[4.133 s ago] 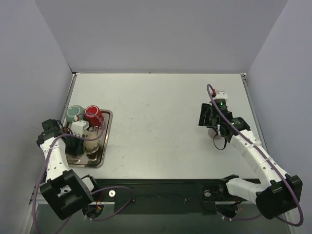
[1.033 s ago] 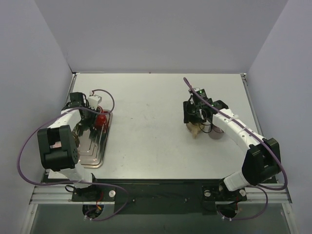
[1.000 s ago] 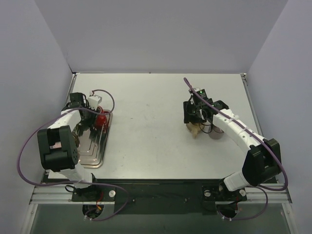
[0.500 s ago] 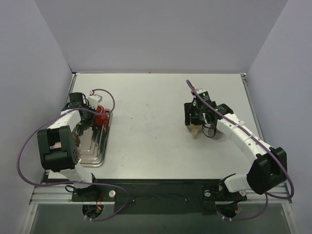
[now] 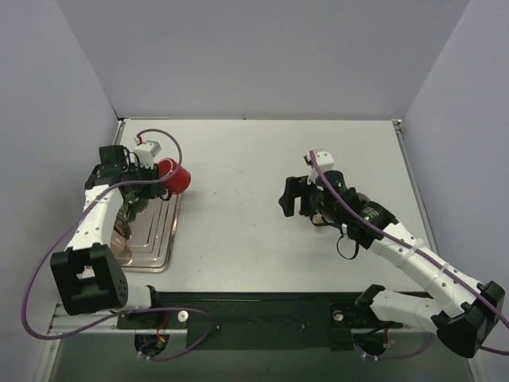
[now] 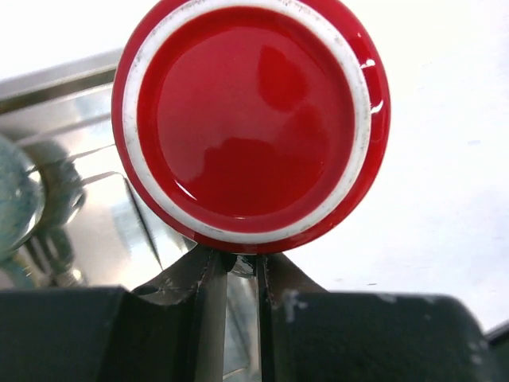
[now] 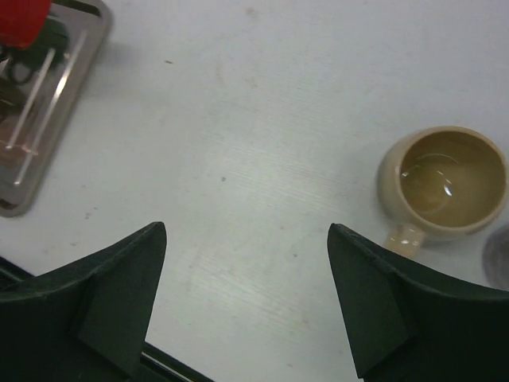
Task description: Turn the mug right side up
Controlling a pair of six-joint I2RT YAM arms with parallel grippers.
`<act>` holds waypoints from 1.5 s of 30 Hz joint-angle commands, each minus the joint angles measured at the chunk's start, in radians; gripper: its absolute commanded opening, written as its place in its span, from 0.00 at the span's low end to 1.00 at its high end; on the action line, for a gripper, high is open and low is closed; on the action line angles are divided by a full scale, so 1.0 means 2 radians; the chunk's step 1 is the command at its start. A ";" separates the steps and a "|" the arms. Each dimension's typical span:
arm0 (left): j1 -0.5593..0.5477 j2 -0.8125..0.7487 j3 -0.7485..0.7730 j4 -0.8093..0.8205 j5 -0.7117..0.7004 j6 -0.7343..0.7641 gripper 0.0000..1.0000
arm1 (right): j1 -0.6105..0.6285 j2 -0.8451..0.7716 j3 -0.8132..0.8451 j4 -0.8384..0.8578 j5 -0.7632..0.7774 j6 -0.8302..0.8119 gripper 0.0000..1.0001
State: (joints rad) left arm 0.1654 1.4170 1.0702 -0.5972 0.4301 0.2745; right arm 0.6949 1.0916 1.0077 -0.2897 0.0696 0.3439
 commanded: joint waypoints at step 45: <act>-0.023 -0.237 -0.020 -0.166 -0.098 0.048 0.89 | 0.104 0.112 0.122 -0.159 0.059 -0.014 0.00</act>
State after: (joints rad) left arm 0.0319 0.9440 1.0828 -0.9436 0.3588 0.2707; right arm 0.9737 1.3380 1.3109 -0.3462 0.1543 0.3206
